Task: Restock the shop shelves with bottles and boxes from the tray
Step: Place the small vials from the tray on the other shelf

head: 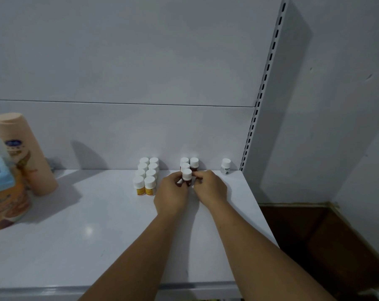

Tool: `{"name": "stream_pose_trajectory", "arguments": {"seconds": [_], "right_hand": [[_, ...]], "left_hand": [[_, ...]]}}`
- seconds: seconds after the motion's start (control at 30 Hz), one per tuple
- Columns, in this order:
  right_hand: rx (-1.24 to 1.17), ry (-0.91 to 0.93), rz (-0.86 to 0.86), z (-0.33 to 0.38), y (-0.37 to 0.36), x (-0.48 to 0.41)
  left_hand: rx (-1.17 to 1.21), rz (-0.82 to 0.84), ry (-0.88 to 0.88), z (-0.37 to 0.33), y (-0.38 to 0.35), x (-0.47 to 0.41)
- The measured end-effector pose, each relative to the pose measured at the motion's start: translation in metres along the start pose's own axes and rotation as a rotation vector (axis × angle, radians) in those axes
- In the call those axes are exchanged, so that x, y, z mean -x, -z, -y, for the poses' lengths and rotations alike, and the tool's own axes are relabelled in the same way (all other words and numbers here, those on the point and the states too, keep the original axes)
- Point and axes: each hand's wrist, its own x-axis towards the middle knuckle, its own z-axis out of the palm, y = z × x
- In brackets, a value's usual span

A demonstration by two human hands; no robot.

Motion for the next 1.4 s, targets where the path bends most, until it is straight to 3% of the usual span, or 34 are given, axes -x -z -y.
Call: {"name": "stream_pose_trajectory", "arguments": {"seconds": [1.2,1.3,1.4], "right_hand": [[-0.093,-0.093,0.045,0.005,0.011,0.003],[-0.129,-0.141,0.111,0.012,0.022,0.013],[-0.159,-0.137,0.16,0.016,0.039,0.039]], "left_hand": [[0.013,0.009,0.036,-0.002,0.004,0.001],[0.039,0.073,0.06,-0.005,0.012,0.001],[0.015,0.207,-0.067,-0.014,0.029,0.012]]}}
